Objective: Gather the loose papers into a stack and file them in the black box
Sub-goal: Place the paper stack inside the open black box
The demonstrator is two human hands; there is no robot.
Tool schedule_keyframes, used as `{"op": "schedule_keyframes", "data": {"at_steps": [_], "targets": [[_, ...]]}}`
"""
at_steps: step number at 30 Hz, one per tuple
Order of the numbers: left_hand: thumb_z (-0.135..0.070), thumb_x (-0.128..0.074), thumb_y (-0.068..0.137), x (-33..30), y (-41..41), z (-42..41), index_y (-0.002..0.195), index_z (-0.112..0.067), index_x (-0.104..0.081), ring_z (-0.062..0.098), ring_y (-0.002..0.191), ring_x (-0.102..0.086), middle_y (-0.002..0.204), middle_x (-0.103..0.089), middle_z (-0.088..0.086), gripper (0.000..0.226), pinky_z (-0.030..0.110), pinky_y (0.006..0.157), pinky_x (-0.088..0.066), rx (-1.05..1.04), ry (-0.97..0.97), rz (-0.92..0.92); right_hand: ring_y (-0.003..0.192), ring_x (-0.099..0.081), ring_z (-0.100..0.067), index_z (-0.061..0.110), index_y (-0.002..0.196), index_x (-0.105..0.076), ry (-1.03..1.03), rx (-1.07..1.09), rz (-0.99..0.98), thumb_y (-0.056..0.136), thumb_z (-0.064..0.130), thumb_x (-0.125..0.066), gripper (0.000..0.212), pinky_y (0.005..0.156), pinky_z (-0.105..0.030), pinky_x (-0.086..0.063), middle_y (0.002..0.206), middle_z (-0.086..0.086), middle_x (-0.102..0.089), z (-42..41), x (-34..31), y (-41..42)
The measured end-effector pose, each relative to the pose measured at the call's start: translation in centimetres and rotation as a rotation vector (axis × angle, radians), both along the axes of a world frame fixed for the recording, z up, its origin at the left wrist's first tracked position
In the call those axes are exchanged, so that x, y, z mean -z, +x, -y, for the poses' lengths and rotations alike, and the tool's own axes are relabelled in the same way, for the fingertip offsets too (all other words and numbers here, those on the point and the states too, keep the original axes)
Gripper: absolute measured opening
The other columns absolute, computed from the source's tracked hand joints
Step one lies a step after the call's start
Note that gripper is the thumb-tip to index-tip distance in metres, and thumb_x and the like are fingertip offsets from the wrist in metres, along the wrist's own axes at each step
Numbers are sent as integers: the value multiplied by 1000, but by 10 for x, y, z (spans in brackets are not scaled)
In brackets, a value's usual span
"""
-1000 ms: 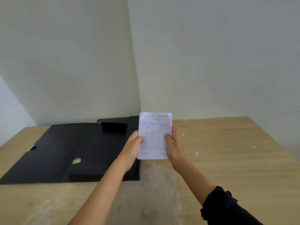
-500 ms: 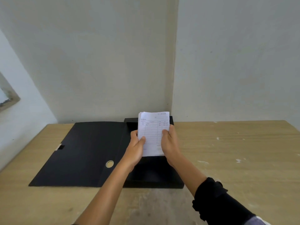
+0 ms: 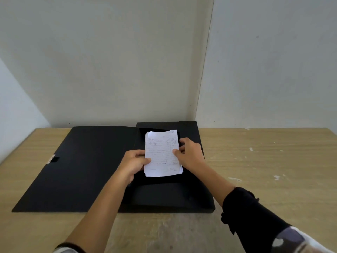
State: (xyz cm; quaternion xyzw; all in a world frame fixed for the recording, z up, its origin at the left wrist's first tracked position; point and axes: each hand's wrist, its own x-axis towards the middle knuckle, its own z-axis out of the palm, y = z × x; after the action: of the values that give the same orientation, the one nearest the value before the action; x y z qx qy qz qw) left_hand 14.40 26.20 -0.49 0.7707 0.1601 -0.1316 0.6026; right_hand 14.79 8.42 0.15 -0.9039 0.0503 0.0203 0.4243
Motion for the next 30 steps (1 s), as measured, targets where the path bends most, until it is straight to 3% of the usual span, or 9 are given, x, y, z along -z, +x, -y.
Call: {"op": "schedule_keyframes", "data": {"at_steps": [2, 6, 9, 13, 18, 21, 26, 30], "targets": [[0, -66, 78, 6, 4, 1, 108, -9, -61, 22, 91, -64, 98, -68, 8, 31, 33, 79, -51, -46, 79, 13, 96, -64, -19, 7, 128, -47, -75, -34, 33, 88, 14, -60, 43, 80, -27, -50, 109, -9, -68, 3, 5, -2], [1, -69, 75, 11, 6, 12, 96, -12, -59, 20, 81, -61, 75, -61, -1, 27, 26, 64, -45, -92, 237, 89, 103, -58, -20, 9, 119, -56, -202, -76, 202, 87, 12, -58, 32, 90, -26, -48, 112, -7, -64, 12, 16, -12], [4, -67, 73, 14, 6, 20, 93, -8, -61, 20, 75, -61, 68, -60, 0, 24, 32, 67, -50, -103, 341, 151, 116, -49, -20, 12, 120, -56, -307, -67, 274, 89, 16, -53, 31, 97, -27, -39, 121, -4, -59, 21, 25, -24], [2, -68, 73, 14, 7, 26, 94, -7, -63, 20, 77, -62, 76, -62, 3, 23, 32, 70, -51, -106, 411, 185, 132, -38, -19, 13, 129, -50, -400, -106, 261, 93, 20, -46, 37, 110, -33, -30, 134, -2, -51, 25, 34, -31], [-4, -71, 74, 19, 9, 48, 100, -6, -64, 11, 71, -57, 69, -56, -6, 27, 20, 63, -45, -60, 380, 224, 124, -46, -21, 10, 125, -54, -362, -81, 300, 91, 16, -48, 35, 104, -33, -35, 129, -5, -55, 25, 36, -31], [-7, -72, 75, 23, 10, 64, 102, -5, -64, 7, 65, -55, 77, -60, -1, 28, 11, 55, -40, -7, 374, 267, 121, -48, -23, 6, 122, -56, -352, -76, 326, 89, 9, -49, 34, 102, -29, -37, 124, -9, -58, 26, 37, -32], [-15, -66, 82, 25, 8, 73, 110, -5, -63, 11, 73, -57, 89, -67, 8, 30, 22, 72, -47, 116, 444, 309, 117, -50, -25, 1, 121, -56, -341, -82, 332, 86, -1, -47, 37, 101, -27, -38, 121, -12, -58, 26, 39, -30], [-20, -42, 95, 16, 5, 66, 95, -15, -57, 13, 71, -50, 82, -59, 8, 16, 21, 61, -37, 292, 463, 281, 118, -49, -25, 1, 122, -56, -329, -72, 329, 86, -1, -47, 37, 100, -25, -36, 121, -13, -58, 26, 38, -31]]}}
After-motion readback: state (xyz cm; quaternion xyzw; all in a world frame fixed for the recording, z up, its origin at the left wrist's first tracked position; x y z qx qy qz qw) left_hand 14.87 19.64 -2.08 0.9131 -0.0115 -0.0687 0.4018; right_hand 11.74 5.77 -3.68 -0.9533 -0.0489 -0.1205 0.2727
